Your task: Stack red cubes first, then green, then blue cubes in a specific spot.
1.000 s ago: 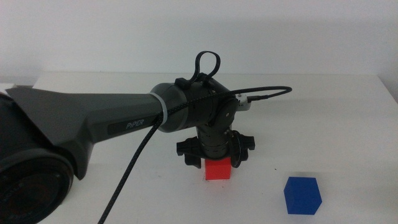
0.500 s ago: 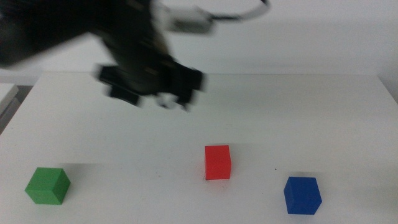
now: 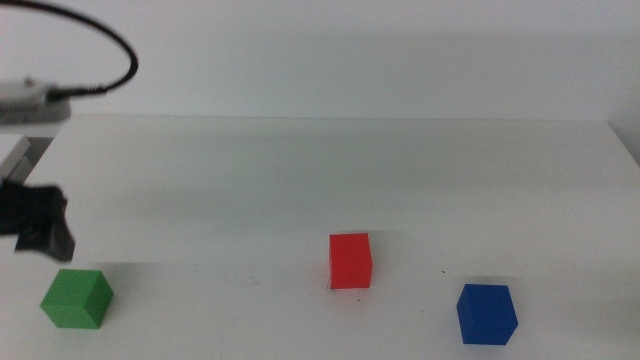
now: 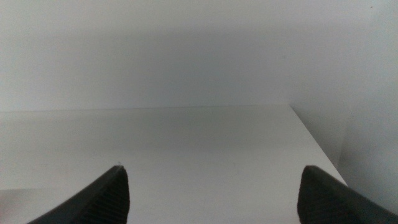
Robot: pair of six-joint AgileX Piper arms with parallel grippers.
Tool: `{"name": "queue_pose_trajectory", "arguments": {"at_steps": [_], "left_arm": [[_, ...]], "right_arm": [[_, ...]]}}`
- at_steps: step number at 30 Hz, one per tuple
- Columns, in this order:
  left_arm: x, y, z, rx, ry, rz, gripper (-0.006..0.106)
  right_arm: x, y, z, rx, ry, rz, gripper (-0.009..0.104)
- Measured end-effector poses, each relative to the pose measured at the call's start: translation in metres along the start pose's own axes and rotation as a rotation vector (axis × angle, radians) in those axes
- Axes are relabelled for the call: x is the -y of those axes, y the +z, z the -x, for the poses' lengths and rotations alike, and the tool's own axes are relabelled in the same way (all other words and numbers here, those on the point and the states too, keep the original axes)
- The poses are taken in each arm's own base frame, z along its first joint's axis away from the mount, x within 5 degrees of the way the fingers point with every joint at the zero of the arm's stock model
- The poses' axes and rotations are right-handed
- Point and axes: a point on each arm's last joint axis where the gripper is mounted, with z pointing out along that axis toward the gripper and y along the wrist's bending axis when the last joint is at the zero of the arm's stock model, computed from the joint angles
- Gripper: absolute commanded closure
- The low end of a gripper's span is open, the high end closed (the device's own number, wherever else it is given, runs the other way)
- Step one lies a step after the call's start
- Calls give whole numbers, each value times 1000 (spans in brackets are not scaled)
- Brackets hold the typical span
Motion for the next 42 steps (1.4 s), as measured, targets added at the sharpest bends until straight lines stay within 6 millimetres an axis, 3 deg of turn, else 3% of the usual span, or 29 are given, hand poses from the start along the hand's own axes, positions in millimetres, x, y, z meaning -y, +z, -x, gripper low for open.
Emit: {"name": "queue_pose_trajectory", "arguments": {"at_steps": [8,26,30,33,36,39,42], "left_arm": [[-14,41,-7,44,38,14,7],[-30,158,23,-129,24,26,8],[-31,175,22,-173,19,24,26],[-31,178,21,-185,8,15,54],[-20,167,25,-181,23,3,82],[14,144,40,-145,57,-2,100],[77,113,57,-87,76,-20,102]], "right_arm": [[0,0,0,0,0,0,2],[0,0,0,0,0,0,2],[0,0,0,0,0,0,2],[0,0,0,0,0,0,2],[0,0,0,0,0,0,2],[0,0,0,0,0,0,2],[0,0,0,0,0,0,2]]}}
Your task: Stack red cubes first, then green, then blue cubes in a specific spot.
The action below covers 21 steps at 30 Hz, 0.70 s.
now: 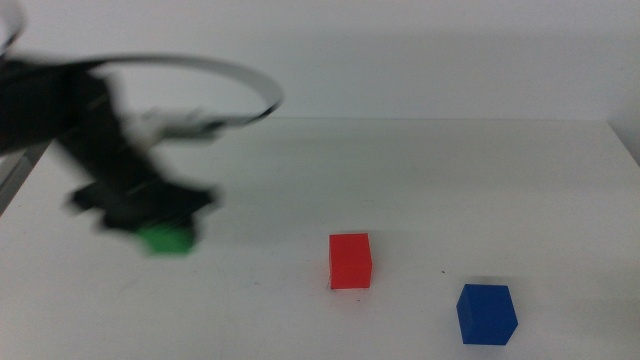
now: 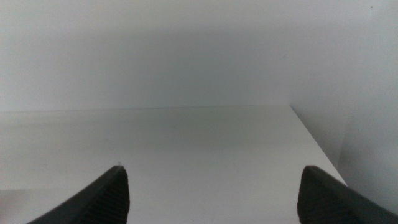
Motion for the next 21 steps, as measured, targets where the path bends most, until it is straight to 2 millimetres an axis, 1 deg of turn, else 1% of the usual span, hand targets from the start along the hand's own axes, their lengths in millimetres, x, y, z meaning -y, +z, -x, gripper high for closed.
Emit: {"name": "queue_pose_trajectory", "arguments": {"at_steps": [2,3,5,7,8,10,12,14,17,21], "left_arm": [[48,-21,11,43,-23,-22,102],[68,-30,17,61,-40,-33,102],[113,-42,19,70,-71,-42,102],[147,-46,19,68,-82,-30,102],[162,-45,19,69,-78,-26,102],[187,-38,20,71,-61,-21,102],[203,-26,25,64,-55,-20,102],[213,-13,30,52,-58,-14,102],[218,5,34,32,-60,7,102],[219,21,35,11,-69,39,102]], "right_arm": [[0,0,0,0,0,0,2],[0,0,0,0,0,0,2],[0,0,0,0,0,0,2],[0,0,0,0,0,0,2],[0,0,0,0,0,0,2],[0,0,0,0,0,0,2],[0,0,0,0,0,0,2],[0,0,0,0,0,0,2],[0,0,0,0,0,0,2],[0,0,0,0,0,0,2]]}}
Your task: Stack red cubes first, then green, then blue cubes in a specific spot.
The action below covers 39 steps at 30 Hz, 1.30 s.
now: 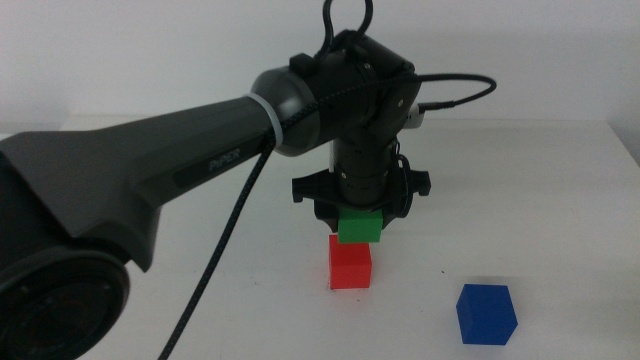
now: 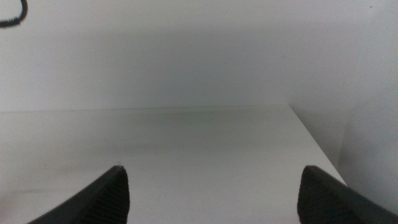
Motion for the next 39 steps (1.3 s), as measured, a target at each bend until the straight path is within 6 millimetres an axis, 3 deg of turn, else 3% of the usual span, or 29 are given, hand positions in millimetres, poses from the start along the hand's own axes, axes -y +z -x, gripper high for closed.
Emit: {"name": "queue_pose_trajectory", "arguments": {"at_steps": [25,29,30,35,39], "left_arm": [[-5,30,-6,-74,-15,57,102],[-6,31,-5,-87,-30,48,97],[-6,31,-5,-82,-28,49,38],[-9,31,-2,-60,45,70,6],[-13,0,1,9,111,43,7]], "right_arm": [[0,0,0,0,0,0,2],[0,0,0,0,0,0,2],[0,0,0,0,0,0,2],[0,0,0,0,0,0,2],[0,0,0,0,0,0,2]]}}
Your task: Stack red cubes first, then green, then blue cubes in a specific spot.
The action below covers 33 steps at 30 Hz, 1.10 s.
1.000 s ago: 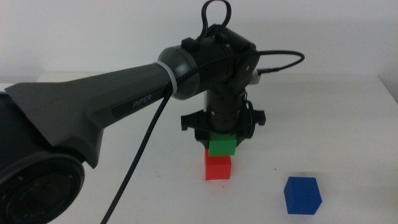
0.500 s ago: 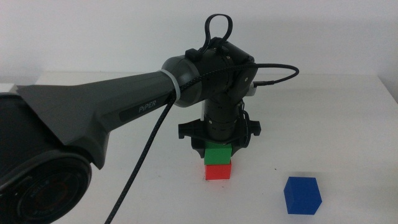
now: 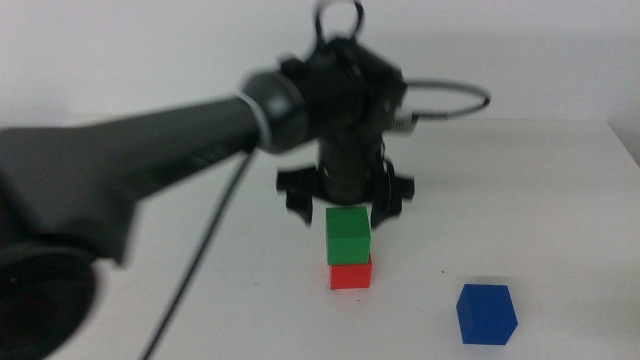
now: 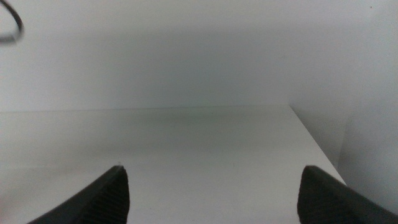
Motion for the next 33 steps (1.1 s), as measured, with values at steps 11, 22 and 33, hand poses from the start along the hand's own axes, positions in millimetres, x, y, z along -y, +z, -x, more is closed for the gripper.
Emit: {"name": "queue_pose_trajectory", "arguments": {"at_steps": [11,22,33], "left_arm": [[-64,-197,-45,402,511,-268,7],[-156,-263,-170,689,663,-487,7],[-162,-271,-179,725,628,-514,7]], "right_arm": [[0,0,0,0,0,0,2],[0,0,0,0,0,0,2],[0,0,0,0,0,0,2]]}}
